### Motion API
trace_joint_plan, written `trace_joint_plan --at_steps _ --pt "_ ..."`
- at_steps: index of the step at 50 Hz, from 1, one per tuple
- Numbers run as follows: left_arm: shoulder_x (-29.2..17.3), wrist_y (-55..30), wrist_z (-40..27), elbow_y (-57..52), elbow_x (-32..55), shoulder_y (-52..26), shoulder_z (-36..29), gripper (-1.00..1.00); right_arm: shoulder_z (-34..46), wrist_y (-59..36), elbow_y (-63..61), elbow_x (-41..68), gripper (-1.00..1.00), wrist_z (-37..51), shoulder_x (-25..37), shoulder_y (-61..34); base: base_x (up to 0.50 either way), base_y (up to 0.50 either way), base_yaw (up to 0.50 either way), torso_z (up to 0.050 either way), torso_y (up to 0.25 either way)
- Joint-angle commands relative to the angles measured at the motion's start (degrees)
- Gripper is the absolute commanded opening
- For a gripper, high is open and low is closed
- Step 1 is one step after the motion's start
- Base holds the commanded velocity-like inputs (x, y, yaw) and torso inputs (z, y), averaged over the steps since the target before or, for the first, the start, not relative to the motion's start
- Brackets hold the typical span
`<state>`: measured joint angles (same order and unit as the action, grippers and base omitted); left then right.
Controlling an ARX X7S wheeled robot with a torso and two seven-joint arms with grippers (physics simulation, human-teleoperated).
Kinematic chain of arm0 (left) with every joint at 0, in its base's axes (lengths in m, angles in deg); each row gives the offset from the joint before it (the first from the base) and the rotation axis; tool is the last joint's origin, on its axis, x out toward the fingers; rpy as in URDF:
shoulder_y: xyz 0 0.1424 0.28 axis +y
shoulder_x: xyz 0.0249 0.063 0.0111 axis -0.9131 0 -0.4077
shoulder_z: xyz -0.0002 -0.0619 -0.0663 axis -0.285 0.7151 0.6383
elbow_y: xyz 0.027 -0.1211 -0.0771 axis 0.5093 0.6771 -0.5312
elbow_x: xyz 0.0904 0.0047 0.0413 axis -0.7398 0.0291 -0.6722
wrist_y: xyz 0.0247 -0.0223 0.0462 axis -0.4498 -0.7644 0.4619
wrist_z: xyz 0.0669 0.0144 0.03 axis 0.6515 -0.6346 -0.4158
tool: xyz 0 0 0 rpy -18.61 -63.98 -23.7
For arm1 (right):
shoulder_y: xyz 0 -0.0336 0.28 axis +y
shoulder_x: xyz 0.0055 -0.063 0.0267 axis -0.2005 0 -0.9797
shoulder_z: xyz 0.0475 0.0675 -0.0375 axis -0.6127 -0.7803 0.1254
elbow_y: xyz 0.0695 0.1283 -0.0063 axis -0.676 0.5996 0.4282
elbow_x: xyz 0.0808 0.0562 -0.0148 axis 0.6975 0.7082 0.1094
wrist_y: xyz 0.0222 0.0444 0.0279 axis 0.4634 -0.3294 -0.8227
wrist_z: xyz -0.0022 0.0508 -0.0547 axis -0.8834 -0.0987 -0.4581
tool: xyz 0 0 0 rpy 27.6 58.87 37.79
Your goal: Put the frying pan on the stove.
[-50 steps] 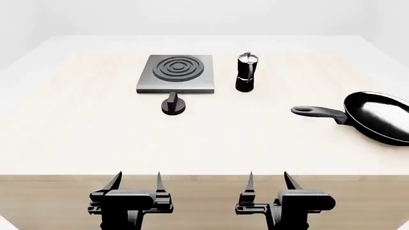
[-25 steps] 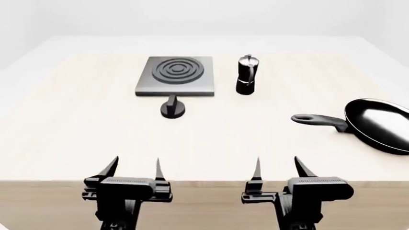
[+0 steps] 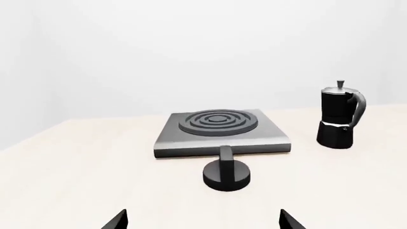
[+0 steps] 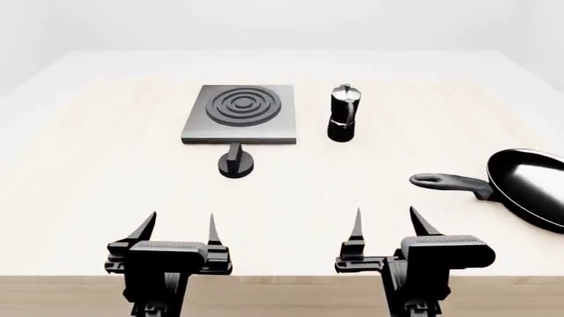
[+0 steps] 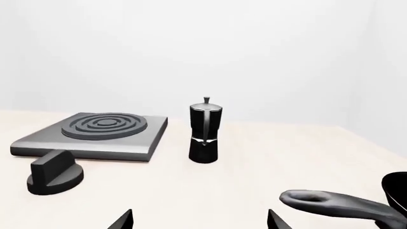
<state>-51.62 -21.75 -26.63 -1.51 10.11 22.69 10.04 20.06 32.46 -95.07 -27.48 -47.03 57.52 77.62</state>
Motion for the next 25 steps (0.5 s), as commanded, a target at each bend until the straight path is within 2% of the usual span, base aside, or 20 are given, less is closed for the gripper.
trace_joint_plan --at_steps 1,25 --pt "-0.8 0.3 -0.8 0.1 0.8 0.1 -0.7 1.0 0.7 -0.7 -0.5 0.6 1.0 0.8 0.8 -0.6 0.19 0.0 0.0 0.0 0.0" --pt "-2.1 1.2 -2.3 0.2 1.4 0.7 -1.9 1.0 1.9 0.9 0.8 1.9 1.0 2.0 1.7 -0.4 0.25 0.0 0.0 0.0 0.0"
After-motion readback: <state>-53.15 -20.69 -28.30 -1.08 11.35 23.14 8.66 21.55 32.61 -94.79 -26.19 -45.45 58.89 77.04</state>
